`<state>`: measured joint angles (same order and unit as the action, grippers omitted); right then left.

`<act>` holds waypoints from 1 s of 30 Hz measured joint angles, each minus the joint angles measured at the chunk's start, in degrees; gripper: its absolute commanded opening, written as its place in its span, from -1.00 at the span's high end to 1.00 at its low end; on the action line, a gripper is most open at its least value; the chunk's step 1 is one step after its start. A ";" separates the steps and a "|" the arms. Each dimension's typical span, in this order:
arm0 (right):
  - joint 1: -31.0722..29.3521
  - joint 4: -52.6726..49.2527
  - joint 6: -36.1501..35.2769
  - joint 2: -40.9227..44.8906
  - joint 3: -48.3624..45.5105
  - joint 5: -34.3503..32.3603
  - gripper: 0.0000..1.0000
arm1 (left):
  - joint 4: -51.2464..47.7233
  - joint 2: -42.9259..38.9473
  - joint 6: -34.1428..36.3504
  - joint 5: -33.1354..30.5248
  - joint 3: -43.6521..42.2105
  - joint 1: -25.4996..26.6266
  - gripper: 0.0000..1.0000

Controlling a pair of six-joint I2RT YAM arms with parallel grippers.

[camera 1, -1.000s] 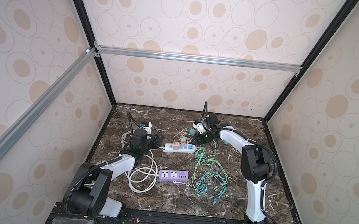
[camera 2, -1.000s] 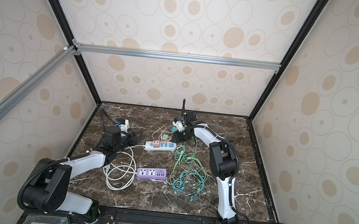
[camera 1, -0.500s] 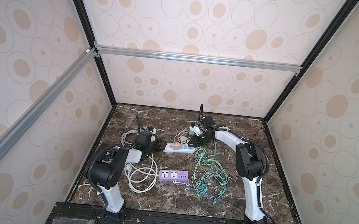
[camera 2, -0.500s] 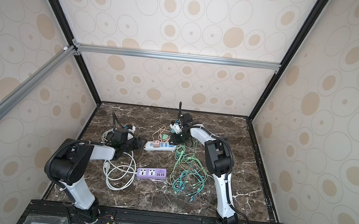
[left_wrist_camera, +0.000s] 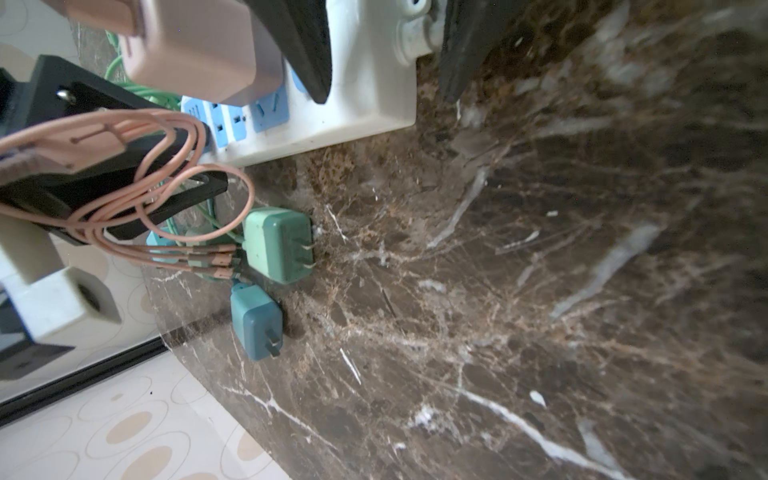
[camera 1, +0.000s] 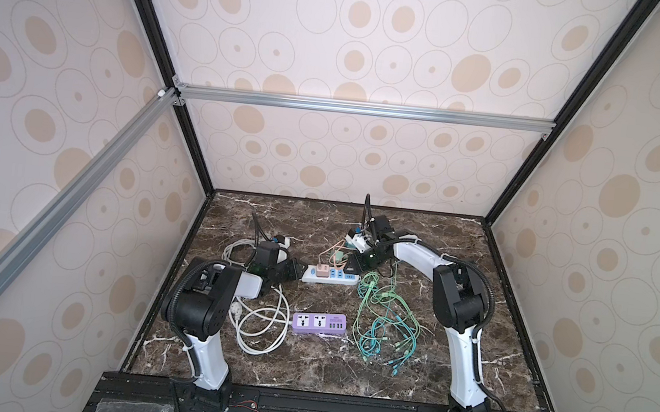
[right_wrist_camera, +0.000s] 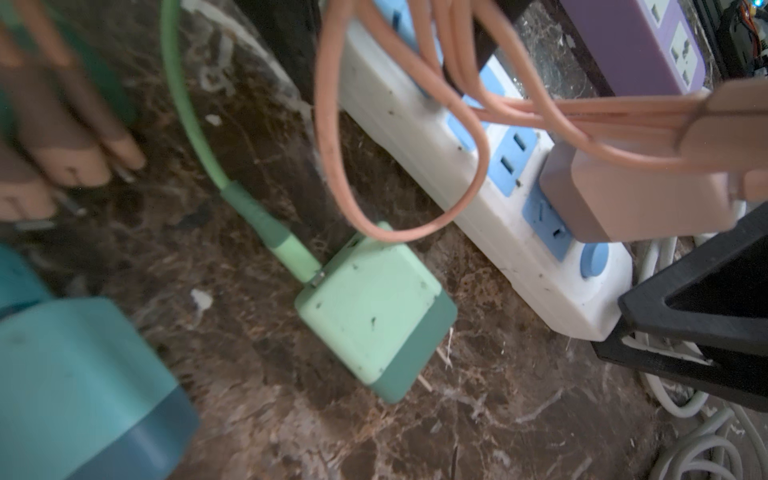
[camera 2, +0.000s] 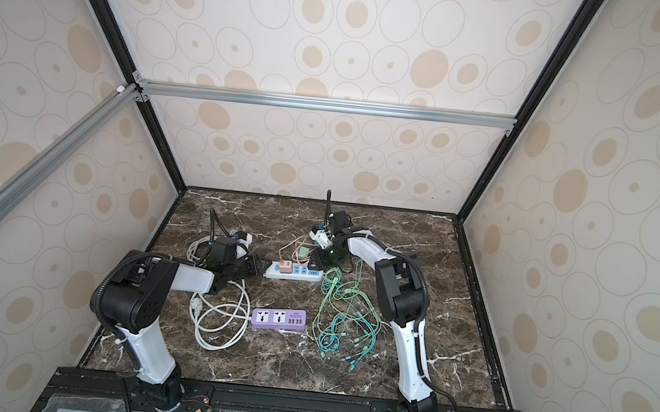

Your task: Insert the plug

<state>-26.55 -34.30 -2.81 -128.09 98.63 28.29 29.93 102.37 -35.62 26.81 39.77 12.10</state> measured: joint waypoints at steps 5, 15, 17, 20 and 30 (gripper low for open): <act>-1.64 0.17 0.02 2.89 -4.81 1.05 0.05 | 0.42 -4.59 0.61 0.24 -5.46 -0.11 0.17; -3.67 0.44 1.64 10.58 -15.34 -1.05 -0.06 | -0.98 -15.06 1.01 0.33 -14.91 -0.11 0.11; -3.45 0.46 2.34 12.28 -16.33 -2.47 -0.07 | -1.86 -15.93 1.18 0.33 -15.15 -0.11 0.10; -2.34 0.48 3.10 15.28 -16.72 -3.61 -0.08 | -2.69 -16.85 1.44 0.31 -15.15 -0.11 0.08; 1.86 3.08 6.84 19.34 -16.65 -4.66 -0.02 | -8.79 -26.43 2.67 -2.89 -15.02 -0.11 -0.19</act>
<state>-24.69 -31.22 4.03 -108.75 81.97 23.64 21.15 75.94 -32.95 23.92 24.75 11.99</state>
